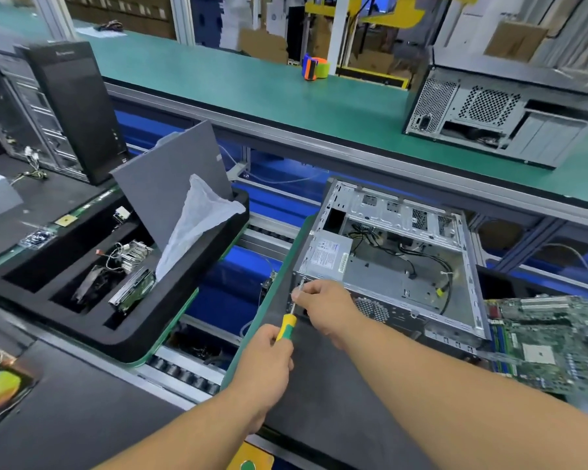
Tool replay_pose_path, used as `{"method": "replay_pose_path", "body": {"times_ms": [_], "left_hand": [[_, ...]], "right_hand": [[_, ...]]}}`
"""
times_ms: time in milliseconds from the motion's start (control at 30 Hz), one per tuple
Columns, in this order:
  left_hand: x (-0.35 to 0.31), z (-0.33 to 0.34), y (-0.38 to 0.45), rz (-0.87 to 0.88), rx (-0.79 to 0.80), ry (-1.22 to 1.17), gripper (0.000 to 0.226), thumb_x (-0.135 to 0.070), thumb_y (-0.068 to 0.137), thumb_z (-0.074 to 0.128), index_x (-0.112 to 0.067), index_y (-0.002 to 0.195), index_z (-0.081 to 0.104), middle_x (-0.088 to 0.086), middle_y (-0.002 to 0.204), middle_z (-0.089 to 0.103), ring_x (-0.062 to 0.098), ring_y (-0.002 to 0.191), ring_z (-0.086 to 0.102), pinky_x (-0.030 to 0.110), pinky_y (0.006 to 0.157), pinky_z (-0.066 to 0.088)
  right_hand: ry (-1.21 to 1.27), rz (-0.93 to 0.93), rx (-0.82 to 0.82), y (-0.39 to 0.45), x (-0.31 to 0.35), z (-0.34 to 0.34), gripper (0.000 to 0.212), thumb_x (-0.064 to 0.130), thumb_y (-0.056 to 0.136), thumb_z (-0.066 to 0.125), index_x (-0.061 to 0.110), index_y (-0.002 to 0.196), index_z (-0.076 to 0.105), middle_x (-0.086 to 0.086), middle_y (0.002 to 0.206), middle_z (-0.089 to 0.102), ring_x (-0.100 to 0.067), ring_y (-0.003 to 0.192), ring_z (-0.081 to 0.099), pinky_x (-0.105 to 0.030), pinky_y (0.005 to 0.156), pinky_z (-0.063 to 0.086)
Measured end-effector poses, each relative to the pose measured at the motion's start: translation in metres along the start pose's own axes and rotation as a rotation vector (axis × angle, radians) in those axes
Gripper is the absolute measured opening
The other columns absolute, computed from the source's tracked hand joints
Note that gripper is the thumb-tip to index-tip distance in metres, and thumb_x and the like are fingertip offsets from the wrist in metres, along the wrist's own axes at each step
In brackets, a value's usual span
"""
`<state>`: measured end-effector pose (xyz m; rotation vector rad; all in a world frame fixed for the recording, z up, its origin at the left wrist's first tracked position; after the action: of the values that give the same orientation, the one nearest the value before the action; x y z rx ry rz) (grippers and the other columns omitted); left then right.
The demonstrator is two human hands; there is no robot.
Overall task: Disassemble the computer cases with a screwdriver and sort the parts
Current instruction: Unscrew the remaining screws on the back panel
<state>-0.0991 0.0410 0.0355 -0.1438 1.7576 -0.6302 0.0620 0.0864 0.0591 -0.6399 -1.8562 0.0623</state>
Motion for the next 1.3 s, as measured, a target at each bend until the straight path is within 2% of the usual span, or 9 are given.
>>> {"method": "replay_pose_path", "body": {"times_ms": [333,500,667,767,900,967,1033,1167,1300], "left_hand": [[-0.001,-0.004,-0.003,0.144,-0.088,0.179,0.009,-0.03,0.104,0.05,-0.035,0.101,0.057,0.004,0.086,0.066,0.017,0.068,0.056,0.032,0.06,0.045],[-0.003,-0.002,-0.003,-0.035,-0.032,-0.182,0.03,-0.027,0.109,0.041,-0.01,0.104,0.066,0.005,0.071,0.055,0.016,0.057,0.041,0.031,0.048,0.032],[-0.002,0.009,-0.01,-0.427,0.316,-0.897,0.043,-0.036,0.11,0.039,-0.005,0.108,0.069,0.003,0.066,0.046,0.009,0.046,0.03,0.02,0.034,0.015],[-0.003,0.006,-0.01,-0.402,0.278,-0.773,0.033,-0.036,0.106,0.051,-0.008,0.11,0.067,0.004,0.066,0.049,0.011,0.047,0.036,0.02,0.035,0.02],[-0.009,-0.01,-0.003,-0.027,-0.017,-0.07,0.032,-0.033,0.092,0.076,-0.011,0.1,0.055,0.006,0.07,0.06,0.012,0.049,0.052,0.027,0.044,0.042],[-0.014,-0.016,0.0,0.045,-0.135,0.067,0.033,-0.039,0.094,0.073,-0.01,0.096,0.057,0.004,0.065,0.066,0.011,0.047,0.056,0.027,0.044,0.045],[-0.014,-0.02,0.007,-0.076,-0.104,-0.055,0.038,-0.045,0.102,0.058,-0.007,0.095,0.061,0.006,0.061,0.067,0.015,0.045,0.054,0.026,0.04,0.041],[-0.006,-0.004,0.003,-0.517,0.257,-0.661,0.05,-0.046,0.108,0.047,-0.008,0.084,0.07,0.004,0.063,0.059,0.013,0.044,0.049,0.021,0.036,0.037],[-0.011,-0.002,0.004,-0.355,0.24,-0.496,0.056,-0.064,0.092,0.065,-0.009,0.095,0.07,0.009,0.069,0.061,0.016,0.048,0.053,0.022,0.037,0.039]], "right_hand": [[0.134,0.076,0.01,-0.001,0.002,0.003,0.014,0.026,0.096,0.07,0.018,0.085,0.072,-0.004,0.084,0.07,-0.016,0.076,0.063,-0.028,0.063,0.051],[0.321,0.212,0.115,-0.005,0.0,0.013,0.017,0.014,0.1,0.057,0.009,0.105,0.072,-0.008,0.083,0.078,-0.012,0.057,0.066,-0.024,0.052,0.045],[0.384,0.233,0.117,-0.005,-0.002,0.018,0.016,0.015,0.101,0.057,0.009,0.101,0.072,-0.004,0.078,0.077,-0.01,0.055,0.061,-0.022,0.051,0.044],[0.388,0.253,0.096,-0.003,-0.004,0.019,0.015,0.018,0.102,0.059,0.01,0.096,0.07,-0.003,0.074,0.075,-0.009,0.054,0.059,-0.021,0.049,0.041],[0.402,0.26,0.064,0.0,-0.007,0.022,0.016,0.022,0.101,0.062,0.01,0.094,0.069,-0.005,0.072,0.075,-0.009,0.053,0.055,-0.021,0.053,0.041],[0.41,0.258,0.058,0.001,-0.007,0.023,0.016,0.023,0.101,0.064,0.01,0.093,0.069,-0.004,0.07,0.075,-0.008,0.052,0.056,-0.02,0.052,0.042],[0.422,0.258,0.057,0.0,-0.006,0.023,0.017,0.025,0.1,0.066,0.011,0.09,0.068,-0.002,0.067,0.074,-0.007,0.049,0.056,-0.019,0.049,0.042],[0.418,0.268,0.038,0.001,-0.004,0.021,0.019,0.028,0.096,0.072,0.011,0.09,0.07,0.0,0.062,0.071,-0.005,0.045,0.056,-0.018,0.045,0.042],[0.417,0.29,0.023,0.003,-0.006,0.02,0.02,0.028,0.093,0.076,0.011,0.083,0.071,0.0,0.06,0.069,-0.007,0.045,0.055,-0.02,0.047,0.042]]}}
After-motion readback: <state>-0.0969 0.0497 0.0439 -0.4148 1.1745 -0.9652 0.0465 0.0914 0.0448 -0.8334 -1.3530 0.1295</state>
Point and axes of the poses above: each hand's wrist, its own y-axis towards the middle knuckle, its own z-axis out of the palm, x = y × z, the point moved 5 cm from there along y, towards the middle knuckle
